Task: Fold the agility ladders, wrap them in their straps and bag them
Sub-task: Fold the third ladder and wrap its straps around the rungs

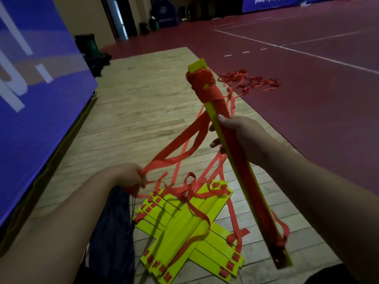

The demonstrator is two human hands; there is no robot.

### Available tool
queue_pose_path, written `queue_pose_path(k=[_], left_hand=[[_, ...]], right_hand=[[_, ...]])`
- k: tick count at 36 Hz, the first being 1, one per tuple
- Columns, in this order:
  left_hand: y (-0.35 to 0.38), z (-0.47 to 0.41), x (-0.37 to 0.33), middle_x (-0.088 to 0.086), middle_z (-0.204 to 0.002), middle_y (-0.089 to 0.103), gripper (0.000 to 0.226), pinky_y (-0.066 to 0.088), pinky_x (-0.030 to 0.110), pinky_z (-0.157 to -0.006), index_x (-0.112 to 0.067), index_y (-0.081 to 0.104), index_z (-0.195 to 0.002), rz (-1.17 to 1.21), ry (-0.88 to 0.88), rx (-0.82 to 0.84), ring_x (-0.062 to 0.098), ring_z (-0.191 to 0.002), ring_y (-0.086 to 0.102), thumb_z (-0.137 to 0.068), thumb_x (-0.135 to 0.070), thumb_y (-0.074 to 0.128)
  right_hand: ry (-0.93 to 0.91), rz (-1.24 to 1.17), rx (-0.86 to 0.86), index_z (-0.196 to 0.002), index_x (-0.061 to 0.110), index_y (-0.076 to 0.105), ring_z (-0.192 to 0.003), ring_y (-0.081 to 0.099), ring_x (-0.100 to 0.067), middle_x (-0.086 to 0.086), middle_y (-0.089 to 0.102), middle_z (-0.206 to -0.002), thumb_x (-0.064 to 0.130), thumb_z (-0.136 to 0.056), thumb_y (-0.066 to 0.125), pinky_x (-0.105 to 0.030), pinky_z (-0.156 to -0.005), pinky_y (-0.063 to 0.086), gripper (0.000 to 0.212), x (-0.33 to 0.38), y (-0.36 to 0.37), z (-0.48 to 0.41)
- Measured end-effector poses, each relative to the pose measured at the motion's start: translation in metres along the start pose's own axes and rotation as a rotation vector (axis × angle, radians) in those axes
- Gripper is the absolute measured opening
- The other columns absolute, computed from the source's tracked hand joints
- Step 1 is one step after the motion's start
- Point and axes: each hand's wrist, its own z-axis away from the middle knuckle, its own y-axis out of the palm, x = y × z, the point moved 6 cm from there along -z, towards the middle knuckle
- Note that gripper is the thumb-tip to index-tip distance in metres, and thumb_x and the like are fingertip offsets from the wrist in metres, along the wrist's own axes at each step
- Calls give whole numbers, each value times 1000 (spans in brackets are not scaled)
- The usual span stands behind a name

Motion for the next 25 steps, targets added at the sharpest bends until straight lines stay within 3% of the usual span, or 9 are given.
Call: queue_pose_path(k=[4, 7, 9, 11, 13, 16, 19, 21, 25], left_hand=[[24, 2, -3, 2, -92, 77, 5, 55, 27, -72, -16, 71, -94, -133, 4, 222, 14, -78, 72, -93, -21, 69], [27, 7, -22, 0, -140, 58, 70, 41, 28, -99, -27, 45, -145, -475, 84, 264, 18, -124, 56, -84, -42, 76], [26, 12, -37, -3, -161, 31, 104, 29, 33, -115, -33, 14, -159, -317, 158, 272, 20, -146, 32, -79, -47, 79], [18, 20, -60, -9, -164, 25, 102, 23, 37, -122, -37, 23, -157, 155, 369, 315, 11, -149, 25, -75, -53, 80], [2, 34, -87, -9, -154, 45, 78, 30, 40, -118, -32, 50, -145, 757, 635, 372, 9, -142, 38, -75, -54, 79], [-21, 46, -109, 11, -140, 54, 80, 45, 43, -103, -8, 50, -139, 1280, 786, 333, 22, -129, 51, -78, -53, 76], [-17, 55, -123, 13, -118, 65, 73, 53, 31, -80, -1, 58, -132, 1259, 737, 182, 22, -96, 64, -85, -57, 60], [-15, 57, -126, 9, -101, 73, 52, 54, 25, -66, 0, 65, -116, 1224, 684, 84, 18, -77, 67, -89, -43, 52], [-18, 49, -118, 10, -94, 73, 47, 59, 36, -68, -1, 64, -111, 1217, 596, -67, 24, -89, 70, -81, -37, 63]], right_hand=[[19, -215, 203, -114, -2, 58, -64, 66, -21, -7, 69, -85, 26, -105, 43, -29, -55, 53, 33, 6, 20, 10], [46, -278, 257, -114, -4, 55, -58, 63, -20, -7, 67, -85, 26, -105, 42, -29, -54, 51, 34, 7, 31, 14], [82, -270, 264, -105, -3, 57, -55, 61, -21, -10, 63, -82, 28, -105, 44, -28, -52, 49, 33, 5, 38, 14], [128, -221, 273, -100, -3, 58, -51, 60, -22, -12, 62, -77, 28, -104, 45, -28, -49, 47, 33, -1, 44, 13], [173, -150, 296, -100, -3, 60, -54, 60, -26, -19, 63, -79, 28, -103, 48, -31, -51, 47, 34, -7, 50, 12], [218, -69, 342, -100, -3, 61, -59, 60, -27, -18, 65, -83, 25, -103, 49, -33, -52, 47, 31, -16, 59, 13], [253, -31, 403, -102, 1, 58, -59, 61, -26, -7, 67, -72, 22, -105, 46, -34, -53, 49, 24, -19, 70, 17], [250, -26, 426, -105, 7, 57, -62, 62, -28, -9, 66, -80, 19, -105, 46, -36, -56, 50, 16, -20, 74, 18], [200, 118, 346, -112, -7, 60, -67, 66, -31, -23, 72, -97, 25, -103, 55, -43, -68, 54, 34, -23, 68, 13]])
